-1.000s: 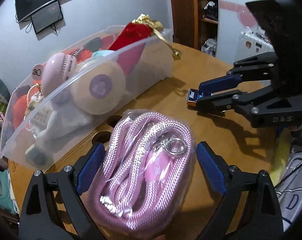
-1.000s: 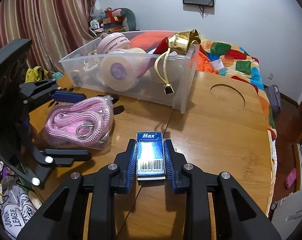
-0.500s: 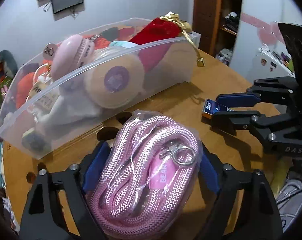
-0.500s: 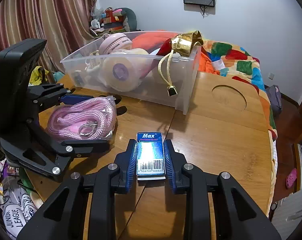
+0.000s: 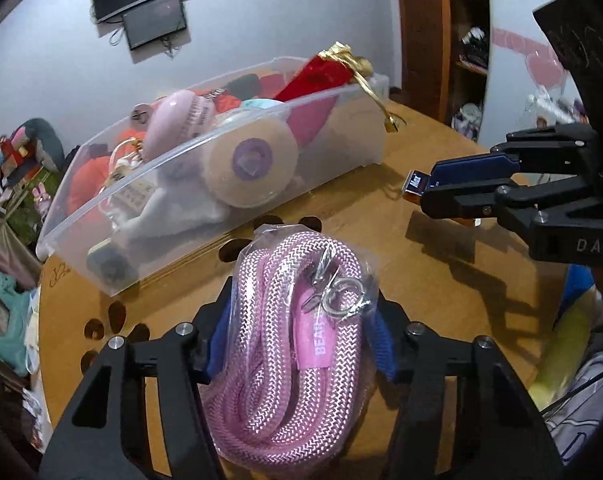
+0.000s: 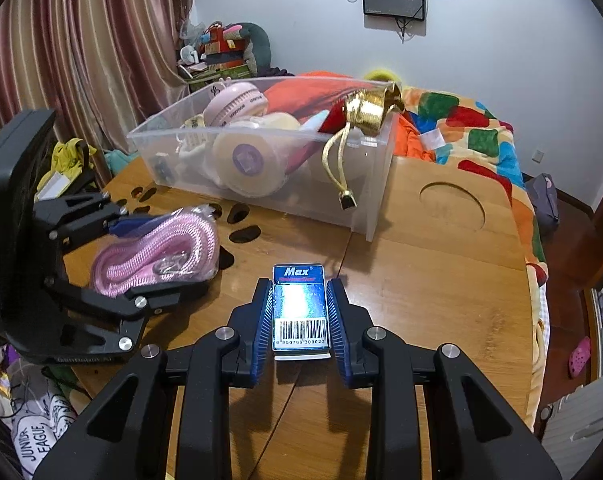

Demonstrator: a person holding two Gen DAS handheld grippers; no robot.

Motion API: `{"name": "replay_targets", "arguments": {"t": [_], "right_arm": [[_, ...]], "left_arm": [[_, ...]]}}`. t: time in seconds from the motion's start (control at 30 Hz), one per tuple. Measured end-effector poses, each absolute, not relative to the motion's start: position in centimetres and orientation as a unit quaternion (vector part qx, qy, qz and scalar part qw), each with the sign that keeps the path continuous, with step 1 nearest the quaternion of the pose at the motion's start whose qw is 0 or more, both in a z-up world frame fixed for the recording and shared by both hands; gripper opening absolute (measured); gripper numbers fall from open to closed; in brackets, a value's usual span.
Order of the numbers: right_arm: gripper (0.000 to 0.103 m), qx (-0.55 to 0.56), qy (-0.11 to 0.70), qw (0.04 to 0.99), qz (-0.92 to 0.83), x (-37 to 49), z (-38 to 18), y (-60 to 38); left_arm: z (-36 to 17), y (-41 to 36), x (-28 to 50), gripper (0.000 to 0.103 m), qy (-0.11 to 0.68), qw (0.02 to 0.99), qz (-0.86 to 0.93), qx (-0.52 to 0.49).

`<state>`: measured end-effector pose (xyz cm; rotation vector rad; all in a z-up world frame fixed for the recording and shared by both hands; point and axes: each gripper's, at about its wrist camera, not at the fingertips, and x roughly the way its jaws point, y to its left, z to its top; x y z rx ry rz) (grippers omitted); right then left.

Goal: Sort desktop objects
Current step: 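Lift the pink rope bag with left while right carries the Max box toward the clear box, then lower the rope bag with left into the box while right releases the Max box inside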

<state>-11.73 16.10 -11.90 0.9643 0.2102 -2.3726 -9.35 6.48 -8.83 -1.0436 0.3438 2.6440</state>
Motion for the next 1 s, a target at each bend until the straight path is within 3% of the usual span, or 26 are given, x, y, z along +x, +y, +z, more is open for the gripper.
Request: {"name": "replay_targets", "arguments": {"t": [0.53, 1.0], "right_arm": [[0.025, 0.303, 0.07, 0.296, -0.903, -12.4, -7.3, 13.9], [0.025, 0.283, 0.058, 0.29, -0.912, -17.6, -5.0, 11.5]], "left_arm": [[-3.8, 0.5, -8.1, 0.057, 0.022, 0.071, 0.961, -0.268], [1.3, -4.6, -12.8, 0.057, -0.045, 0.034, 0.973, -0.222]]}}
